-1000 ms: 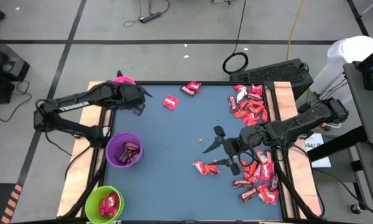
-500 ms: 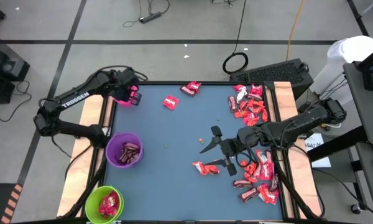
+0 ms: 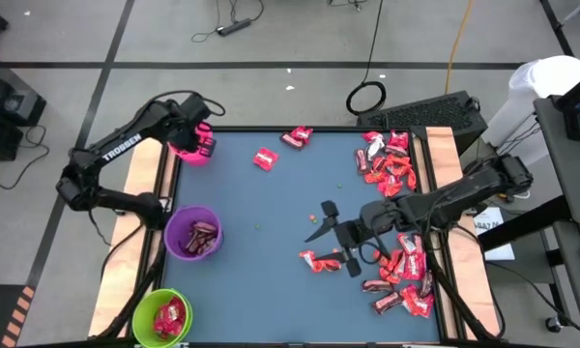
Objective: Organize candy in baskets
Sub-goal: Put the orange chocolate into the pink bucket
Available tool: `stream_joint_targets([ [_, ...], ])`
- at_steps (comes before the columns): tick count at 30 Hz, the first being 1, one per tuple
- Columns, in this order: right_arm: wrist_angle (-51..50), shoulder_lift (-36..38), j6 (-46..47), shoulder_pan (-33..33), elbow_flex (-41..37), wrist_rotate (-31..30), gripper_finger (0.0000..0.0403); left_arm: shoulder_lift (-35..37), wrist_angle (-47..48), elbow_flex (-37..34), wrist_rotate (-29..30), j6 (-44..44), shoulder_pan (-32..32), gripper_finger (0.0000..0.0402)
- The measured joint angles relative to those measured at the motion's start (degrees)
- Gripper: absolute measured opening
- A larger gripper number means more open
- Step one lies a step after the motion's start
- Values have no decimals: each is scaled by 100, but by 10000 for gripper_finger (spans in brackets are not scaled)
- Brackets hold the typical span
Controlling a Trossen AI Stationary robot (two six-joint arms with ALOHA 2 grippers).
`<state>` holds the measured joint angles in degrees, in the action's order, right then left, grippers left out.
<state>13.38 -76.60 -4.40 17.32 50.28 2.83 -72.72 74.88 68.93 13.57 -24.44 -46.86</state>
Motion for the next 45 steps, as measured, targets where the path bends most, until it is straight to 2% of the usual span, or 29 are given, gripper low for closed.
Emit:
stream_joint_targets([
  [13, 1306, -582, 88, -37, 2, -8, 215, 8, 25, 0, -1, -28, -115, 36],
  [19, 1252, -566, 116, -39, 0, -8, 215, 8, 19, 0, 7, -55, -115, 36],
  [29, 613, -440, 188, -62, -2, -6, 215, -5, -325, 0, 180, 91, -113, 36],
  [36, 563, -440, -89, -261, -2, -300, 215, -278, -593, 0, 346, 429, -389, 36],
  [45, 48, -442, -260, -550, -2, -309, 215, -731, -923, -2, 475, 832, -556, 42],
])
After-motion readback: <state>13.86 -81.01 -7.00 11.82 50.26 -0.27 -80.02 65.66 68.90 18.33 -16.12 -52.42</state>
